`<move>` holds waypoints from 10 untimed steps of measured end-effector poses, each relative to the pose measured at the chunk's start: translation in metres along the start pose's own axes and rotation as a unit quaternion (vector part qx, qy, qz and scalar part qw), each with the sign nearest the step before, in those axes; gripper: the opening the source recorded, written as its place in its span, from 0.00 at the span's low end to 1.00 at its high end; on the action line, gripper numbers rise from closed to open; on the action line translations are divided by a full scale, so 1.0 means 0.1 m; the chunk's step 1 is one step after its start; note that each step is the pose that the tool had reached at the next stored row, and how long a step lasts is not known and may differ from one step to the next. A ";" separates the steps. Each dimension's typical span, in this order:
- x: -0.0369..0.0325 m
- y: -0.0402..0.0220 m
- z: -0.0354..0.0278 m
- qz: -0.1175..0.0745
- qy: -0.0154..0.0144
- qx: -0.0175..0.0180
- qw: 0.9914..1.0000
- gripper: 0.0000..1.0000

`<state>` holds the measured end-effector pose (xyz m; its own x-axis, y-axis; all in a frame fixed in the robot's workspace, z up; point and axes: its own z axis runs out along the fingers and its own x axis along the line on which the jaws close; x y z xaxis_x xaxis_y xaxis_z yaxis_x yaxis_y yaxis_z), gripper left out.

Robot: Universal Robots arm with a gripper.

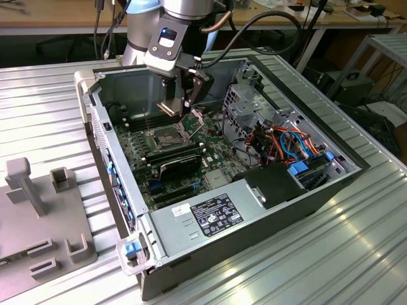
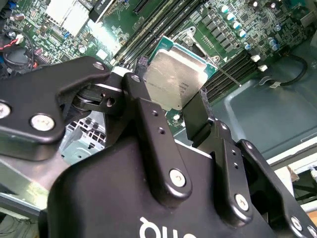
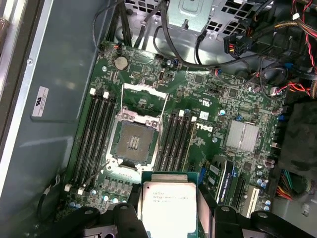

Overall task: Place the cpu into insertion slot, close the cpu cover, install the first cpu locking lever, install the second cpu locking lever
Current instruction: 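Place the cpu into insertion slot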

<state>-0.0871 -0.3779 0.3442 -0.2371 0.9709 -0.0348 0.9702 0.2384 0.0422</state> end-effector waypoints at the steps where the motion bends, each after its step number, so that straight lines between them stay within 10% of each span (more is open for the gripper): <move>1: 0.002 0.003 0.006 0.001 0.000 0.000 1.000 0.54; 10: 0.016 0.012 0.032 0.007 0.000 0.001 1.000 0.54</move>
<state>-0.0862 -0.3761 0.3410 -0.2229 0.9742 -0.0347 0.9737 0.2242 0.0415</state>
